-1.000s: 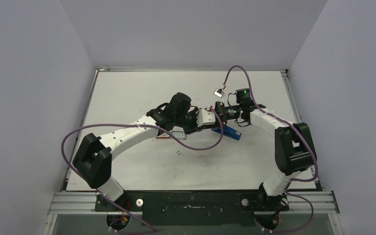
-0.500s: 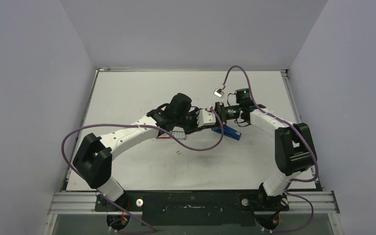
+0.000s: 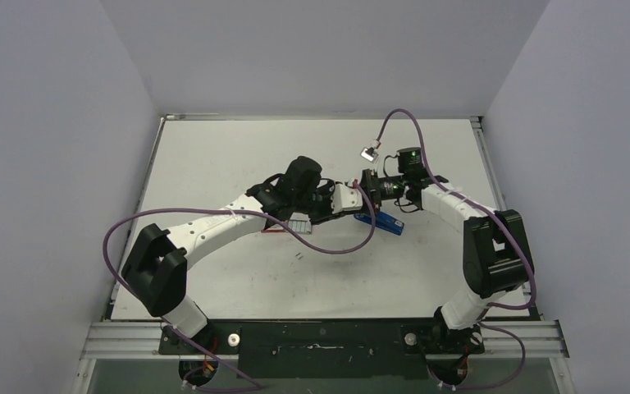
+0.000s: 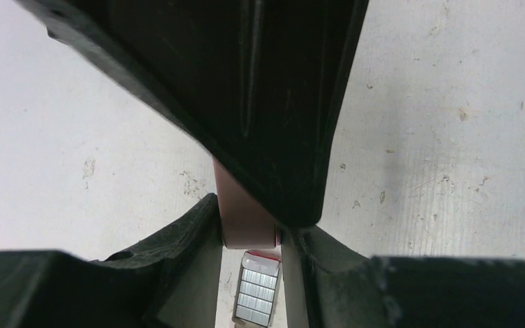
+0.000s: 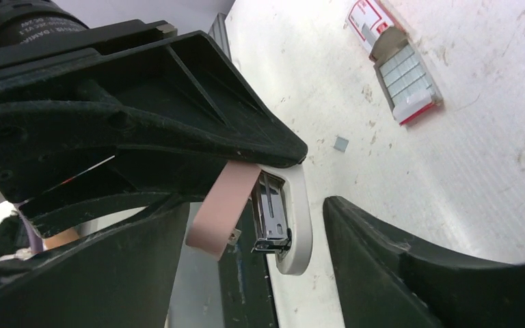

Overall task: Load the staples into the stapler
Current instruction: Close the stapler at the center of the board.

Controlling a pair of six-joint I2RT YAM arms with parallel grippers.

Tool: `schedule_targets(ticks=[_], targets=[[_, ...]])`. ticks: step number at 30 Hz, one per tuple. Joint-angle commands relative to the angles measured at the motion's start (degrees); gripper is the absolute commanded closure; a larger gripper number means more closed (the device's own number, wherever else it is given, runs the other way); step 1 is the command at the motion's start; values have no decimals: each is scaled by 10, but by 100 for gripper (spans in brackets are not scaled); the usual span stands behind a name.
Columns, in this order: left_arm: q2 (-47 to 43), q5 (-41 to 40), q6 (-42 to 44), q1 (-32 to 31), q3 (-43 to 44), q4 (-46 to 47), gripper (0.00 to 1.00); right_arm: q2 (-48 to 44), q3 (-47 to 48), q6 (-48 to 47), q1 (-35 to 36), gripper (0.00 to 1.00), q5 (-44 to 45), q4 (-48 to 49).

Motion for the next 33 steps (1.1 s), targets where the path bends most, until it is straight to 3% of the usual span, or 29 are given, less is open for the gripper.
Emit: schedule_targets(ticks=[1, 3, 6, 10, 33], targets=[[-5, 12, 15, 1, 10, -11, 100, -24, 13, -2, 11, 16, -17, 26], [-5, 10, 23, 1, 13, -14, 100, -19, 23, -23, 18, 6, -17, 2], [-7, 5, 29, 1, 15, -18, 100, -11, 34, -45, 26, 0, -18, -31], [-9, -7, 35, 1, 14, -16, 98, -4, 34, -47, 37, 6, -25, -33], [-14, -111, 76, -31, -17, 29, 79, 19, 31, 23, 43, 4, -44, 29]])
